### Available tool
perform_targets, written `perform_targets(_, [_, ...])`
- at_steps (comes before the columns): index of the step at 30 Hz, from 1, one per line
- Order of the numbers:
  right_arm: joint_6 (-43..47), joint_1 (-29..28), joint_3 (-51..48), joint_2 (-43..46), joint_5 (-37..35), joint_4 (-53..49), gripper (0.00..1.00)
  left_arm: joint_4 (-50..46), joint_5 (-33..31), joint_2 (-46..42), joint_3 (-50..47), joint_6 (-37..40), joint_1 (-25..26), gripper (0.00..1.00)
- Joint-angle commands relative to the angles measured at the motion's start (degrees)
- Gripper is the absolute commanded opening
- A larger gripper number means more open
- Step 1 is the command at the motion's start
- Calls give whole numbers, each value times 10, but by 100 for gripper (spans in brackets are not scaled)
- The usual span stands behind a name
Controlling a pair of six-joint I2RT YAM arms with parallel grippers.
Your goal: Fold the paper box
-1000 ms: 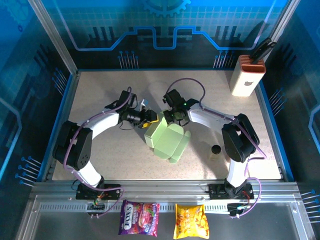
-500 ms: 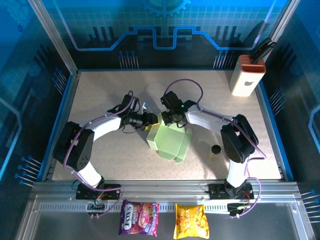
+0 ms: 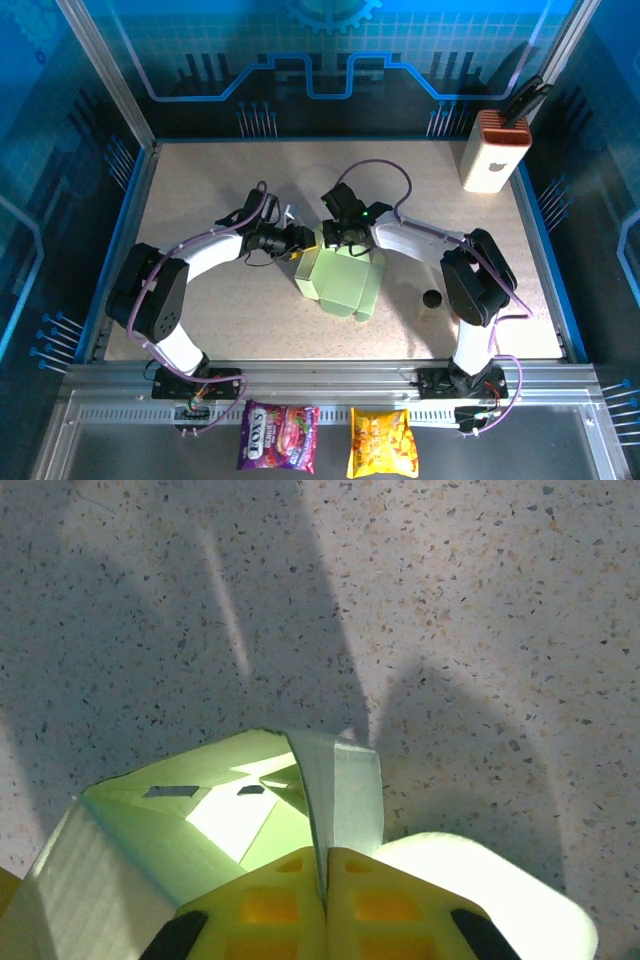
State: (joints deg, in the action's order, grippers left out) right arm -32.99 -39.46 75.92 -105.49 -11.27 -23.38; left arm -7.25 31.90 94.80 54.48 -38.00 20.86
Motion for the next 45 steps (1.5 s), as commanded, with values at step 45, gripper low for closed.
perform_targets(45, [-108,-42,-125,72,29,70,5,42,-49,-24,-41,-75,21,37])
